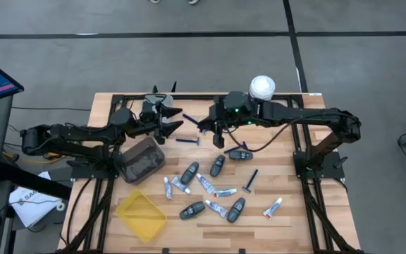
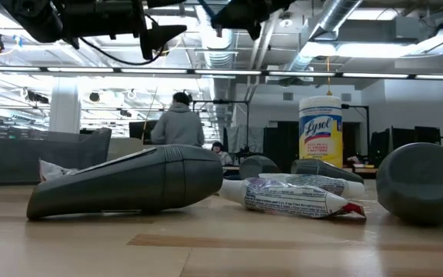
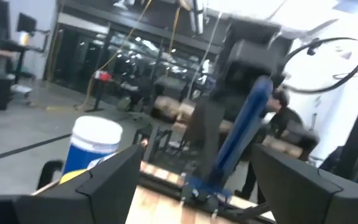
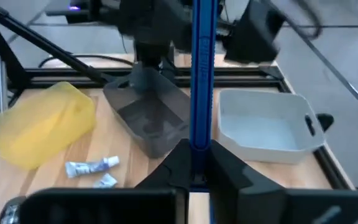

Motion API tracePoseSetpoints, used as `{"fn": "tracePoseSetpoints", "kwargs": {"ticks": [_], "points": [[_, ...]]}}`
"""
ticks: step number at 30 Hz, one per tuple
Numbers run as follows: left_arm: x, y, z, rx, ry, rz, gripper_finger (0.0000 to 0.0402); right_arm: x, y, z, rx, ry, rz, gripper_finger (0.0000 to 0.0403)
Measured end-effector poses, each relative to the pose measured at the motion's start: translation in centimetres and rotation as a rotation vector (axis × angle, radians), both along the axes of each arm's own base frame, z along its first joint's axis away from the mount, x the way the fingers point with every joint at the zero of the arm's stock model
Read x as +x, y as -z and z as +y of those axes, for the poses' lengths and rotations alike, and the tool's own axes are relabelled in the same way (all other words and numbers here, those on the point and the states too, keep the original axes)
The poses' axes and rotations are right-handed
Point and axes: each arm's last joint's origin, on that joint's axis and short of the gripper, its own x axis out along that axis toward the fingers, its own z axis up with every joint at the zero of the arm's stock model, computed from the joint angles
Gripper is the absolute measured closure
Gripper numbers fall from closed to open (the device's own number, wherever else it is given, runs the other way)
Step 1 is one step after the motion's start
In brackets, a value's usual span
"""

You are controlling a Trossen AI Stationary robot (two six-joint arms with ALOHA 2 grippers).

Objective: Pick & Place Travel size toiletries
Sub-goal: Put the razor into the gray bin

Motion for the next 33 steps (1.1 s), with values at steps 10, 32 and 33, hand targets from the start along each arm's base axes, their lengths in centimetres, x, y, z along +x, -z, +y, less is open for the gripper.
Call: {"fn": "tracePoseSetpoints", "kwargs": {"ticks": [10,32,33], "points": [[2.7,-1.7,-0.1,0.028,0.127,-0.010,0.0100,0.2,-0.2,0.2,-0.004,-0.006,-0.025,0.0380],[3.8,-2.4,0.1,0.035,0.127,-0.021,0.0308,0.0,0.2,0.3,0.009,-0.005,0.016,0.0376],[3.9,-2.3,0.1,0.034,0.127,-0.018,0.0328,0.0,0.2,0.3,0.007,-0.005,0.016,0.0378]]}}
